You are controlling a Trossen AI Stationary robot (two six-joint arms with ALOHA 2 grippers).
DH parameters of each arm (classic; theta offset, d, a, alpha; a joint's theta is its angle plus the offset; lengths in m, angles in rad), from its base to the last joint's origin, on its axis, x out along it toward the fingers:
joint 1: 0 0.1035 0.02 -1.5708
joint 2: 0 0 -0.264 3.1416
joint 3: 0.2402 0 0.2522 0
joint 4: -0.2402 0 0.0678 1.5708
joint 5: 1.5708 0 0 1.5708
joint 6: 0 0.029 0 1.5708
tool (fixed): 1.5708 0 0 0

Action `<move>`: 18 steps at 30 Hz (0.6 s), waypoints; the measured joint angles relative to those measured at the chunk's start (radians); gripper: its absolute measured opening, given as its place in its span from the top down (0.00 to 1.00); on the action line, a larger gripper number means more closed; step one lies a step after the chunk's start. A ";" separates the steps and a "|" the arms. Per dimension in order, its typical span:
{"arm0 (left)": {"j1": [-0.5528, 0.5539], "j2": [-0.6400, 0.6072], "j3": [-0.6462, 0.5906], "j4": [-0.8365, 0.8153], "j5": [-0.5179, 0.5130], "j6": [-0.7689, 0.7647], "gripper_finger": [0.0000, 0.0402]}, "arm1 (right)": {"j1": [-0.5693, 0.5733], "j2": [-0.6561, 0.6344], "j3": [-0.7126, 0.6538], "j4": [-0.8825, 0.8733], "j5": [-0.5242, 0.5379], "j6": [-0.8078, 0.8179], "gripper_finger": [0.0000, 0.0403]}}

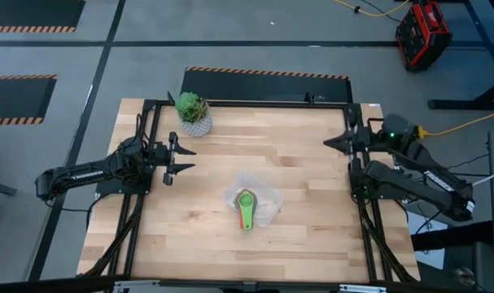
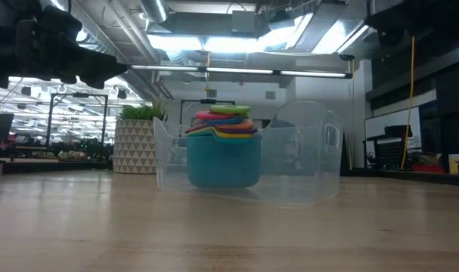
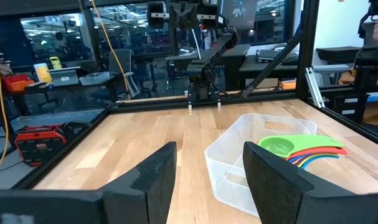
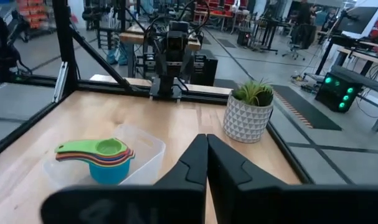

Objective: Nest measuring cups in basket
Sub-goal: Return to Home Position

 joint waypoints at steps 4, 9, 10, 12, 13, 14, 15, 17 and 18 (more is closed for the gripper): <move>0.000 0.000 0.000 0.000 0.000 0.001 0.55 | 0.000 -0.040 -0.061 0.053 -0.001 0.053 0.97; 0.000 0.000 0.000 -0.001 0.000 0.011 0.55 | 0.000 -0.078 -0.120 0.118 -0.002 0.098 0.98; 0.000 0.000 0.000 -0.001 0.000 0.018 0.55 | 0.000 -0.086 -0.128 0.124 -0.002 0.108 0.98; 0.000 0.000 0.000 0.000 0.000 0.026 0.55 | 0.000 -0.102 -0.149 0.154 -0.002 0.138 0.98; 0.000 0.000 0.000 0.000 0.000 0.026 0.55 | 0.000 -0.113 -0.158 0.166 -0.002 0.148 0.98; 0.000 0.000 0.000 0.000 0.000 0.025 0.55 | 0.000 -0.127 -0.167 0.171 -0.003 0.157 0.98; 0.000 0.000 0.000 0.000 0.000 0.016 0.55 | 0.000 -0.141 -0.174 0.169 -0.002 0.167 0.98; 0.000 0.000 0.000 0.000 0.000 -0.003 0.55 | 0.000 -0.171 -0.188 0.170 -0.002 0.172 0.97; 0.000 0.000 0.000 0.002 0.000 -0.018 0.55 | 0.000 -0.188 -0.195 0.170 -0.002 0.172 0.97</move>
